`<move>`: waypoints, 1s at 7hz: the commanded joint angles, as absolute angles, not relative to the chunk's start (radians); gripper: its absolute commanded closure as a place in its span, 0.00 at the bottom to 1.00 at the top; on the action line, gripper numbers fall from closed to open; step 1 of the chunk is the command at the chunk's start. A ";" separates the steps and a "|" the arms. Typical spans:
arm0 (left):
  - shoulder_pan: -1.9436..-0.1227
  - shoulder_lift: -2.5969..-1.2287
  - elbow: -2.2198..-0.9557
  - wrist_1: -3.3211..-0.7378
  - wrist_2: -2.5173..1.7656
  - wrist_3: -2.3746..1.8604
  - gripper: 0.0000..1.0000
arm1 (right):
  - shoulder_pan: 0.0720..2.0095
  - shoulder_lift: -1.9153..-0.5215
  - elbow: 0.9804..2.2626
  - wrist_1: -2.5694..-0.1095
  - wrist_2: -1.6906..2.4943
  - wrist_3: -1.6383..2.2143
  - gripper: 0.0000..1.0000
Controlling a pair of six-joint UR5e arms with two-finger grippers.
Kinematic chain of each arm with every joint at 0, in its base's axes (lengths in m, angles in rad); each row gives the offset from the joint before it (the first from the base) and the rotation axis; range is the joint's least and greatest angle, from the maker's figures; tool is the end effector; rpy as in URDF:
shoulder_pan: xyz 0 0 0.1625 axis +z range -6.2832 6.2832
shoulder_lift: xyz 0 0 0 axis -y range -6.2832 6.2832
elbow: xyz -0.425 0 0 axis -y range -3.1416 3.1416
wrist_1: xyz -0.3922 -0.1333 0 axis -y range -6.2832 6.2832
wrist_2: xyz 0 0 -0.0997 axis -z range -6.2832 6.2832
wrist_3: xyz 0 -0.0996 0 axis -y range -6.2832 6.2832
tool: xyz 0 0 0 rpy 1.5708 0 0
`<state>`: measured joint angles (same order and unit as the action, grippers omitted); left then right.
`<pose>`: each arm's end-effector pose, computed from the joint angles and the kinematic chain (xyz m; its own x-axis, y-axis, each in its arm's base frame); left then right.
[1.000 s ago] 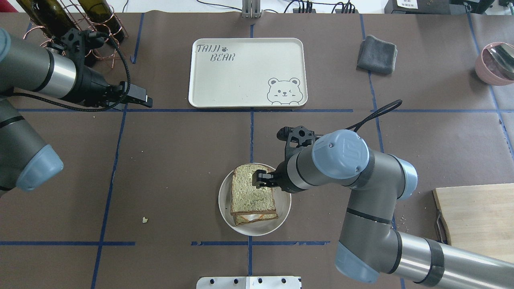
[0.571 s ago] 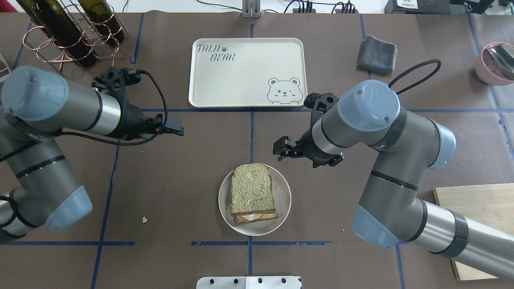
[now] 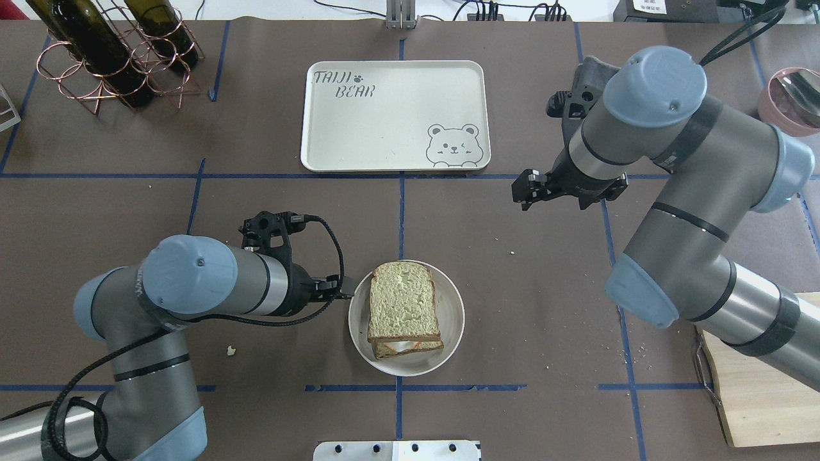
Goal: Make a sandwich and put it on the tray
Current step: 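Open the right gripper and withdraw it while the left gripper approaches the plate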
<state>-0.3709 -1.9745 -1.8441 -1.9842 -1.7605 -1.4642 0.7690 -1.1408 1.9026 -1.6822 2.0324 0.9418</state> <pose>0.5228 -0.3262 0.2644 0.4495 -0.0627 -0.8911 0.1531 0.9882 0.0077 -0.3652 -0.4772 0.2887 0.7147 -0.0413 0.6982 -0.0103 0.9975 0.0696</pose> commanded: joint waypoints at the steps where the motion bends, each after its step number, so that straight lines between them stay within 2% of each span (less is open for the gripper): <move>1: -0.315 -2.016 -1.813 -1.962 -1.726 -1.488 0.47 | 0.857 -1.192 1.896 -1.686 2.069 0.781 0.00; 3: -0.307 -2.022 -1.790 -1.967 -1.727 -1.488 0.58 | 0.871 -1.215 1.896 -1.680 2.077 0.773 0.00; 6: -0.304 -2.031 -1.763 -1.973 -1.729 -1.486 0.62 | 0.896 -1.252 1.904 -1.672 2.100 0.762 0.00; 7: -0.304 -2.036 -1.756 -1.973 -1.729 -1.486 0.69 | 0.896 -1.253 1.904 -1.674 2.100 0.761 0.00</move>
<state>-0.3040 -2.0312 -1.7643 -1.9718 -1.7286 -1.4869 0.8923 -1.2484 1.9027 -1.6730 2.0968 0.7650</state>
